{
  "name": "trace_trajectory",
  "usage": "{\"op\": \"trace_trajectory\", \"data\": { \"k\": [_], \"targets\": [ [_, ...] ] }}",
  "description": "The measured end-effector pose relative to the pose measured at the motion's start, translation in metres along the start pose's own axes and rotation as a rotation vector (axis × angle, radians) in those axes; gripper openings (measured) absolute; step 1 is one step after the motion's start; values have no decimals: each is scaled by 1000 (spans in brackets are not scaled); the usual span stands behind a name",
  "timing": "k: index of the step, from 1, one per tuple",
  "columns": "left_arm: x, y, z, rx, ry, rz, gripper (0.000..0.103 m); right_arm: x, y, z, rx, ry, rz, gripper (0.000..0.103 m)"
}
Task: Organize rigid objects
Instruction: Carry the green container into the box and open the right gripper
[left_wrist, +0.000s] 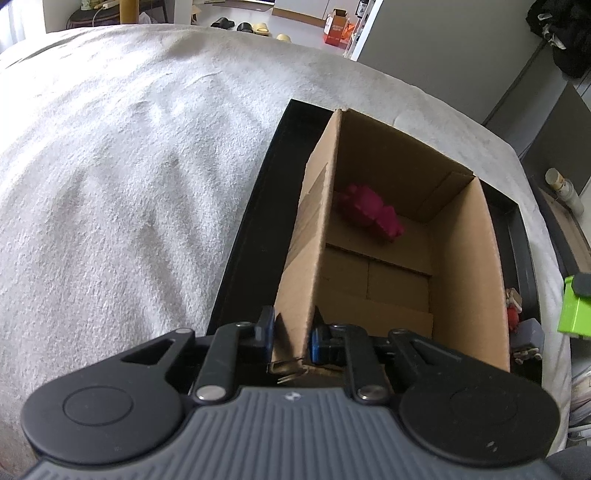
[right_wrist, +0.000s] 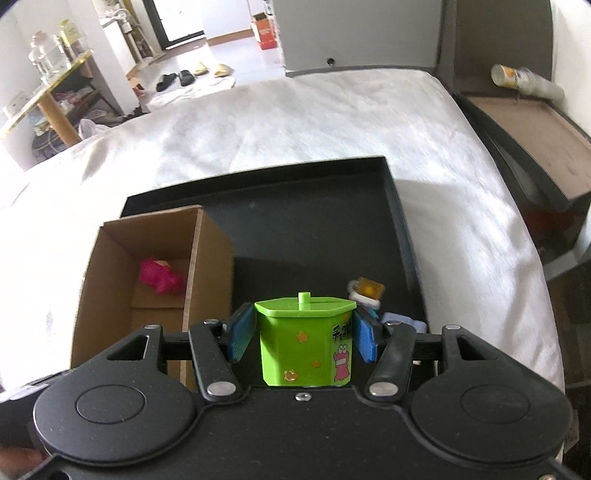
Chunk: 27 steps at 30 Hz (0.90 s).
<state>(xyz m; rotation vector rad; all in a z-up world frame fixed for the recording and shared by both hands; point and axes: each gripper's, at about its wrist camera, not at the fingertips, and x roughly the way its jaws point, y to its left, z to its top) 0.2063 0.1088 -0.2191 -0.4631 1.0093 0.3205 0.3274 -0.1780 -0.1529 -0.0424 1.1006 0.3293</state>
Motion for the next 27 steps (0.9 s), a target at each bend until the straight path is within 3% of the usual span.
{"op": "trace_trajectory", "data": {
  "k": [27],
  "targets": [
    [4, 2, 1, -18, 29, -68, 19, 18, 99, 19, -136, -5, 89, 55]
  ]
}}
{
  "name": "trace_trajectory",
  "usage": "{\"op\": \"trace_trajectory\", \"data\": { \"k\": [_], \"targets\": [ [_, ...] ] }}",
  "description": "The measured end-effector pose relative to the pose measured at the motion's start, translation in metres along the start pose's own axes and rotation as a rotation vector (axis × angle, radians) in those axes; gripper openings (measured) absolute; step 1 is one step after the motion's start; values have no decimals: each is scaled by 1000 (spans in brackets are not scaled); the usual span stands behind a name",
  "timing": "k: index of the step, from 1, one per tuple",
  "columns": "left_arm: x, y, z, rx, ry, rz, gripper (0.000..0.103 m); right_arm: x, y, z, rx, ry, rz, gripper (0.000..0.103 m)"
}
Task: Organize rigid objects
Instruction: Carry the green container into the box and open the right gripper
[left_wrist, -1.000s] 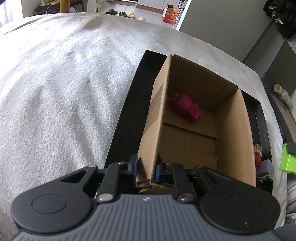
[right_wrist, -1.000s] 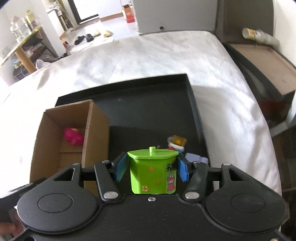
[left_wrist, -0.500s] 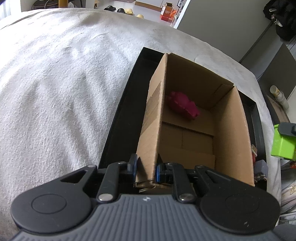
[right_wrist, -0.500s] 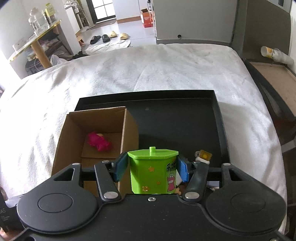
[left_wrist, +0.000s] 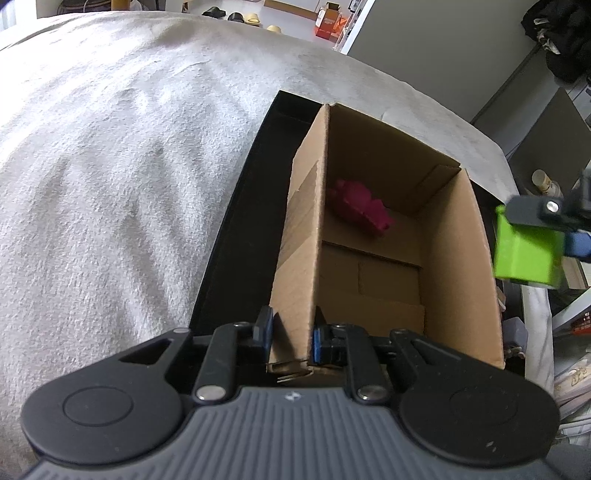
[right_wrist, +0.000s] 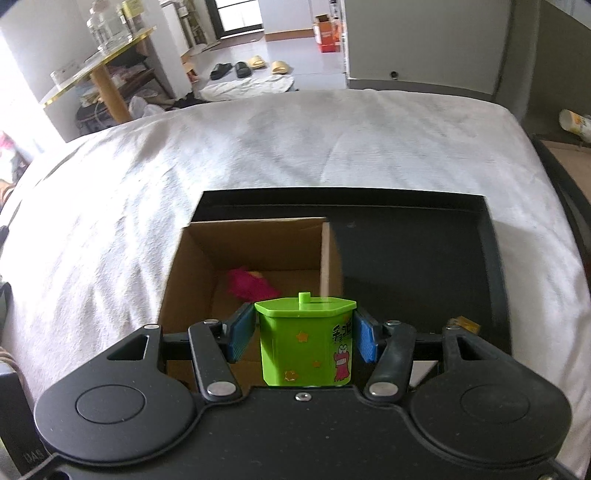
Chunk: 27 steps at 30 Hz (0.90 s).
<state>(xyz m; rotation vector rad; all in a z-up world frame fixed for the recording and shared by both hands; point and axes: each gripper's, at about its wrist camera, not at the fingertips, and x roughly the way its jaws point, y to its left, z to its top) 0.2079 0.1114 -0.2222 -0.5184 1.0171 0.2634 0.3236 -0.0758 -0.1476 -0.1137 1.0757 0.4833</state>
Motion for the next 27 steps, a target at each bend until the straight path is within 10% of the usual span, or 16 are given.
{"op": "trace_trajectory", "data": {
  "k": [27],
  "targets": [
    [1, 1, 1, -4, 1, -18, 20, -2, 17, -4, 41, -9, 109, 60]
  ]
}}
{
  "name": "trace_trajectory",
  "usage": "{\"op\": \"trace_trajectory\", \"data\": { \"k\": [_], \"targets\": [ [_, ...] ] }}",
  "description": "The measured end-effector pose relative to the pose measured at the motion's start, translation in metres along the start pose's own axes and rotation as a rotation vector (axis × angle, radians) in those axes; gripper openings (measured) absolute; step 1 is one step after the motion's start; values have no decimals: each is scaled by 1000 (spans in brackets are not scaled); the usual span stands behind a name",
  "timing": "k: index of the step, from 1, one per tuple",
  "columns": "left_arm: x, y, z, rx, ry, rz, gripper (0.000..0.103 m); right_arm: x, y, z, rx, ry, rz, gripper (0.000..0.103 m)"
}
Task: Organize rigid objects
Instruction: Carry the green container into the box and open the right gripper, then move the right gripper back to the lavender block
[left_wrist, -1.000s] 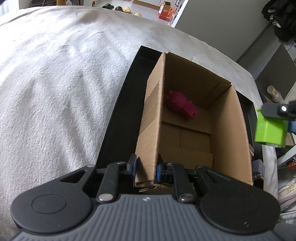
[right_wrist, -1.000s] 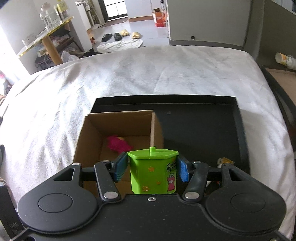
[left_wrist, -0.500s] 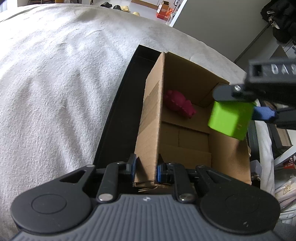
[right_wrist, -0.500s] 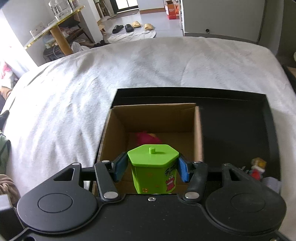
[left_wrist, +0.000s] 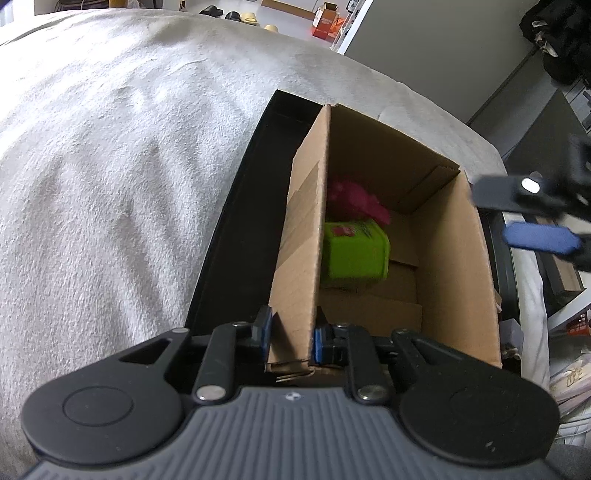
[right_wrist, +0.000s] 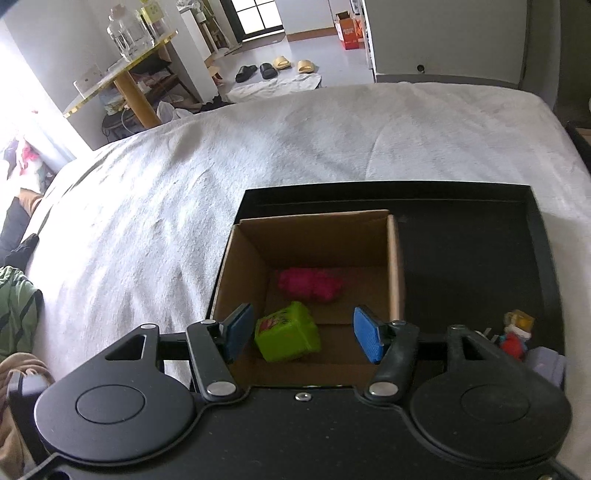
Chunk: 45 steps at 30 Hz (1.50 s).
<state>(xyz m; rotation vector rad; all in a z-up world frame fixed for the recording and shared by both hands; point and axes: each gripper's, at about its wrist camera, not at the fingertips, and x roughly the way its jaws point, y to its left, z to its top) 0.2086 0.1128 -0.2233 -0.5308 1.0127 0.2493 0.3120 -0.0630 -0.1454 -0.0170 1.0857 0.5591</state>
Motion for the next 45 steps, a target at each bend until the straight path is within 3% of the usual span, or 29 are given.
{"op": "trace_trajectory", "data": {
  "k": [10, 26, 33, 45],
  "targets": [
    [0, 1, -1, 7, 0, 1, 20, -35, -47, -10, 53, -60, -55, 61],
    [0, -1, -1, 9, 1, 2, 20, -58, -107, -36, 160, -62, -153, 61],
    [0, -2, -1, 12, 1, 8, 20, -50, -140, -46, 236, -36, -216, 62],
    [2, -4, -2, 18, 1, 24, 20, -17, -188, -69, 383, 37, -195, 61]
  ]
}}
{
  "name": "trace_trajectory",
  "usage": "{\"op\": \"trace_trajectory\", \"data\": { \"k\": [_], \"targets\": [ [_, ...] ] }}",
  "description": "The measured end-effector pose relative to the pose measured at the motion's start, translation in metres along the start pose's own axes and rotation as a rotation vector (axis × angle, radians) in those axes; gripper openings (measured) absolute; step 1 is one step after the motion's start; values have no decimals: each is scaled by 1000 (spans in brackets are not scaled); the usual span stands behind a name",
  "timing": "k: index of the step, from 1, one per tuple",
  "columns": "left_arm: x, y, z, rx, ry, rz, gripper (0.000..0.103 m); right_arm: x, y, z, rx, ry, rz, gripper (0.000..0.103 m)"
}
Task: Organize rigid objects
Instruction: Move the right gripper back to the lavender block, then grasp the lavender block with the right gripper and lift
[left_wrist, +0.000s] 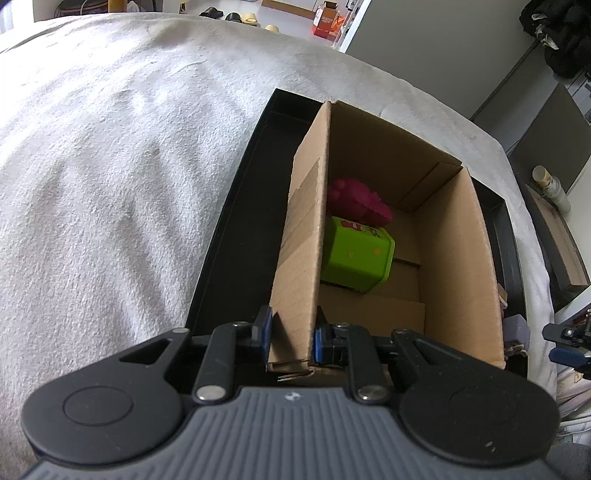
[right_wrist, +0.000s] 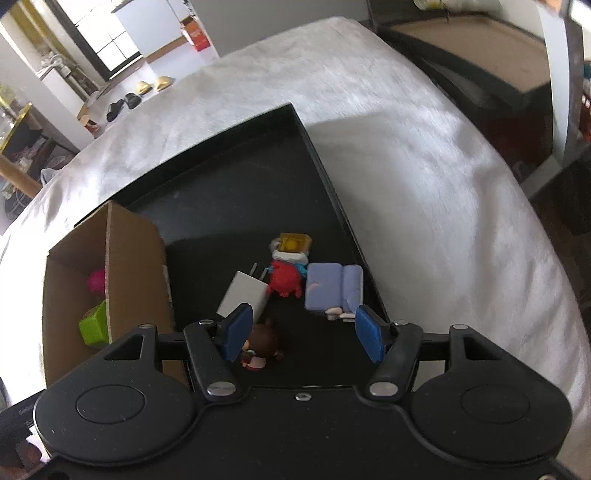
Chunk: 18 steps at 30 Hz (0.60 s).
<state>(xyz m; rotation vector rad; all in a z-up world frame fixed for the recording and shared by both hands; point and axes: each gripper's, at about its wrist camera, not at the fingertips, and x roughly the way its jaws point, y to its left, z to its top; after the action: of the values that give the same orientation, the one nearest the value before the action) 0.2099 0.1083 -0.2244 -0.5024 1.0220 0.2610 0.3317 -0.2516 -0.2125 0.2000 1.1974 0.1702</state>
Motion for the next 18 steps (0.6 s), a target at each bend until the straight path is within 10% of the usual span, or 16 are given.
{"op": "trace_trajectory", "data": {
  "k": [18],
  "targets": [
    [8, -1, 0, 6, 11, 21, 20, 51, -9, 5, 15, 77, -46, 61]
  ]
}}
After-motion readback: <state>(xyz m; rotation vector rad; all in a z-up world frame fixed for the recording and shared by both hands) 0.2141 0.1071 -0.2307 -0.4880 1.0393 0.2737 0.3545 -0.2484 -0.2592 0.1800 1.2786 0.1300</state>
